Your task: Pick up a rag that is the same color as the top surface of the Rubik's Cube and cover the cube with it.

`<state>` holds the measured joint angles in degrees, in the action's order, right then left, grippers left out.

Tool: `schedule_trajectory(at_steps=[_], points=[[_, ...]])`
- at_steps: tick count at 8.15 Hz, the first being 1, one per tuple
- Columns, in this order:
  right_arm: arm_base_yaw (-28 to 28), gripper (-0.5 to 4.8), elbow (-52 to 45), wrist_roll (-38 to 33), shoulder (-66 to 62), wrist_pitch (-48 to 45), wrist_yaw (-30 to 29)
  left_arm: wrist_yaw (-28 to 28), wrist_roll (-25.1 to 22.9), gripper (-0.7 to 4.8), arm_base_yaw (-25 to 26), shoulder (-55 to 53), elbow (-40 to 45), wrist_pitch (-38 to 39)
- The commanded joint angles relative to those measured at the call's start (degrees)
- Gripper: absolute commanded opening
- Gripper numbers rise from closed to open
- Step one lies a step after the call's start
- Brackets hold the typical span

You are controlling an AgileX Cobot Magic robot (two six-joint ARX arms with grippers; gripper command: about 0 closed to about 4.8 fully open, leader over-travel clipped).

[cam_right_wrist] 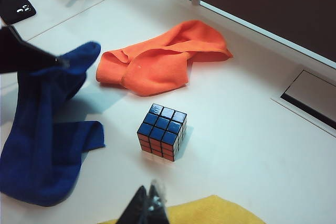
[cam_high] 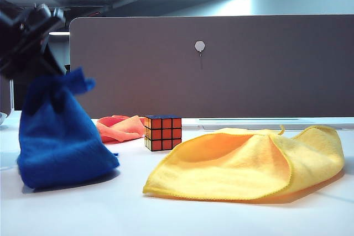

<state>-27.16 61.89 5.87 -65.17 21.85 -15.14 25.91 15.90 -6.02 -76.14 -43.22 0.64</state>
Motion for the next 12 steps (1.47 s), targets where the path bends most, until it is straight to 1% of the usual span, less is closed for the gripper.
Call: schedule_trajectory(at_steps=[1, 2, 3, 4, 5, 8, 9, 11, 12], points=[[0.0, -0.01, 0.3, 0.0, 0.1, -0.6, 0.0, 1.6, 10.7, -0.06, -2.8, 1.7, -0.4, -23.7], [0.0, -0.01, 0.3, 0.3, -0.3, -0.6, 0.1, -4.5, 10.7, -0.06, -9.3, 0.3, -0.5, -26.6], [0.0, -0.01, 0.3, 0.3, -2.3, -0.6, 0.0, -7.8, 11.8, -0.06, -12.2, -5.1, -3.4, -28.6], [0.0, -0.01, 0.3, 0.4, -3.0, -0.7, 0.0, -8.3, 12.0, -0.06, -12.2, -8.5, -6.7, -28.6], [0.0, -0.01, 0.3, 2.1, -3.1, -0.7, 0.0, -9.2, 12.0, -0.06, -13.7, -17.6, -15.9, -28.5], [0.1, -0.01, 0.3, 3.2, -3.1, -0.7, 0.2, -9.7, 11.6, -0.06, -20.5, -21.7, -18.3, -29.4], [0.1, -0.01, 0.3, 3.2, -3.1, -0.8, 0.2, -11.8, 11.6, -0.06, -23.2, -22.9, -18.3, -29.7], [0.1, -0.01, 0.3, 3.2, -3.1, -2.0, 0.2, -11.7, 12.1, -0.06, -24.8, -25.4, -18.3, -29.9], [0.1, -0.01, 0.3, 3.2, -3.1, -2.4, 0.2, -10.6, 12.5, -0.06, -25.3, -26.1, -18.3, -29.9]])
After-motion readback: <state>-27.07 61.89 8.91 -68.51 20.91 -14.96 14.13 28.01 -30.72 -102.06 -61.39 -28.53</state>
